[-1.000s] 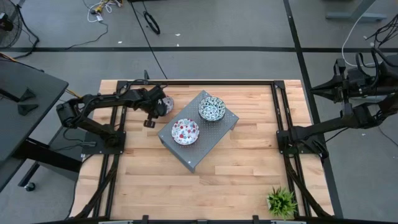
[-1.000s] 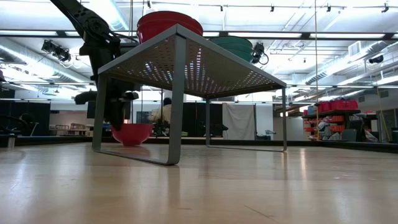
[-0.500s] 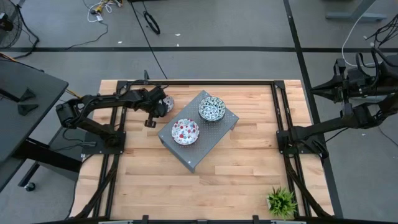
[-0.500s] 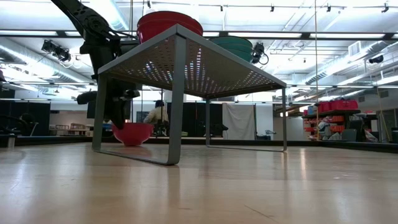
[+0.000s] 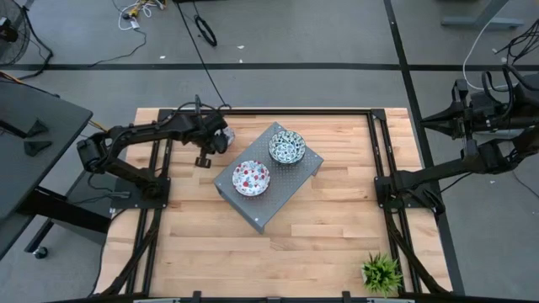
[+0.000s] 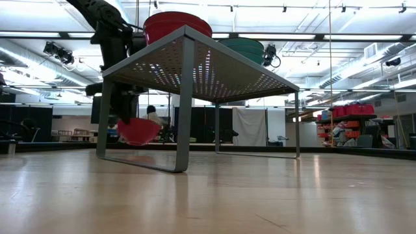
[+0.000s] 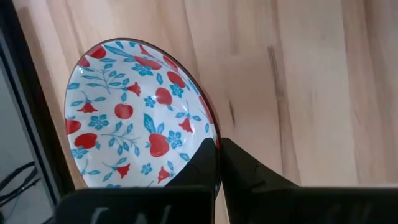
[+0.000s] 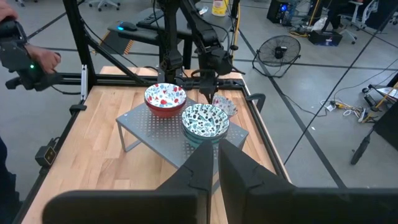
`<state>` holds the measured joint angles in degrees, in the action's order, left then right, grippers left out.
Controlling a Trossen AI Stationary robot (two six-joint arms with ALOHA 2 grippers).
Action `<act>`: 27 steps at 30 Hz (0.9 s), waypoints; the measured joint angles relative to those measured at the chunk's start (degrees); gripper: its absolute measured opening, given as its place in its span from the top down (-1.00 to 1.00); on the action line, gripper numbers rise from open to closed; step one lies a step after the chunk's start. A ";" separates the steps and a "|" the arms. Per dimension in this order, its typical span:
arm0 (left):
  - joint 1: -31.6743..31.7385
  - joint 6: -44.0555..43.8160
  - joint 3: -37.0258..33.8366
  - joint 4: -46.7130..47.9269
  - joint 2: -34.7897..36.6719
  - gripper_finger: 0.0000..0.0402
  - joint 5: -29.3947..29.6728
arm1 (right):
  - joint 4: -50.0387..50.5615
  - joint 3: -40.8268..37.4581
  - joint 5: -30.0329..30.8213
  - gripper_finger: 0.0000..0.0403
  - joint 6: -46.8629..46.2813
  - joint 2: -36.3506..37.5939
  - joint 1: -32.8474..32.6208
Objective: Pick & Place Mini bowls
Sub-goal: Stack the red patterned bowl on top of the red patterned bowls on the shelf
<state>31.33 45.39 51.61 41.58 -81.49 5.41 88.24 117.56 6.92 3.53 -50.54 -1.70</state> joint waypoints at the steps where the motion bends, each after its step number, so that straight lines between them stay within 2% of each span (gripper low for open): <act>1: 0.00 -0.01 0.36 0.66 0.00 0.96 0.35 | -0.01 0.01 0.00 0.87 0.00 0.00 -0.01; 9: -0.02 0.09 5.51 6.79 0.26 0.96 3.29 | 0.00 0.00 0.00 0.87 0.00 0.00 0.00; 20: -0.11 -1.14 13.55 14.92 5.98 0.96 5.65 | -0.01 0.01 0.00 0.87 0.00 0.00 0.00; 27: -2.79 -1.25 19.48 18.04 6.60 0.96 7.47 | 0.00 0.00 0.00 0.87 0.00 0.00 0.00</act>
<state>28.55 44.14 71.09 59.62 -74.89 12.88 88.25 117.56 6.92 3.53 -50.54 -1.70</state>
